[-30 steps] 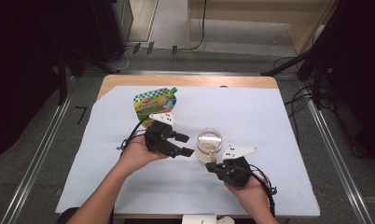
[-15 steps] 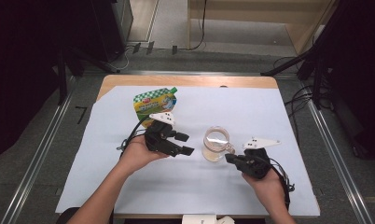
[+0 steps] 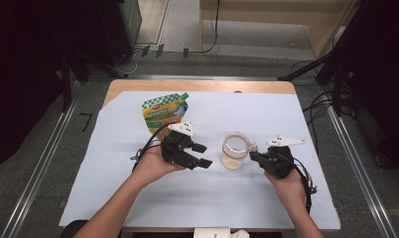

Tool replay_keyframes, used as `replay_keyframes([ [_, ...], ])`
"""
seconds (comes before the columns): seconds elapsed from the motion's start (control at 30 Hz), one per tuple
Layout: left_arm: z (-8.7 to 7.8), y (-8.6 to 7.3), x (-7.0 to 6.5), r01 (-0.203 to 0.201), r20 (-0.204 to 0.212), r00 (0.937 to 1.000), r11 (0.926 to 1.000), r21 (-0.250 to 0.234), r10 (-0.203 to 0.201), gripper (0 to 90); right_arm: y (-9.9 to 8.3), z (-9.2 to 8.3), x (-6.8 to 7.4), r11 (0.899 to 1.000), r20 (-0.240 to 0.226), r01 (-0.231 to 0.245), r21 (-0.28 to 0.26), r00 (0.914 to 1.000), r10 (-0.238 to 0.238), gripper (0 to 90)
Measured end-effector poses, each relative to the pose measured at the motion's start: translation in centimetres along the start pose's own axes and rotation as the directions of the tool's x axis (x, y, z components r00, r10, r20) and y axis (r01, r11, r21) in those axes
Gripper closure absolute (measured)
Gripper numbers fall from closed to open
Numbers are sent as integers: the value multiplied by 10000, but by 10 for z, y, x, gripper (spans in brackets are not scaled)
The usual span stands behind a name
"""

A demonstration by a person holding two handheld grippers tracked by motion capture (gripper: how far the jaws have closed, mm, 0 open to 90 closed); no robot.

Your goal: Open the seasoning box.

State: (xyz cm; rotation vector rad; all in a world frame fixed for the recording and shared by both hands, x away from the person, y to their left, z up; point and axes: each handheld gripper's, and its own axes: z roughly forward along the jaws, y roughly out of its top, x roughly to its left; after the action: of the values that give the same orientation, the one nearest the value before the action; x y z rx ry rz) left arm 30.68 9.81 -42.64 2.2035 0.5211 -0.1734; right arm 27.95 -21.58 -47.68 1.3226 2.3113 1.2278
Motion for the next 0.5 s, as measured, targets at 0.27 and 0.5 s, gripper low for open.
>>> replay_keyframes([
  [0.27,4,15,1,-119,178,9998,9999,72,118,394,1,-9,-4,9995,270,284,121,9992,-287,900],
  [0.5,8,24,9,73,129,9999,9997,-223,-70,338,3,-24,-12,9998,426,55,-209,9991,-46,900],
])
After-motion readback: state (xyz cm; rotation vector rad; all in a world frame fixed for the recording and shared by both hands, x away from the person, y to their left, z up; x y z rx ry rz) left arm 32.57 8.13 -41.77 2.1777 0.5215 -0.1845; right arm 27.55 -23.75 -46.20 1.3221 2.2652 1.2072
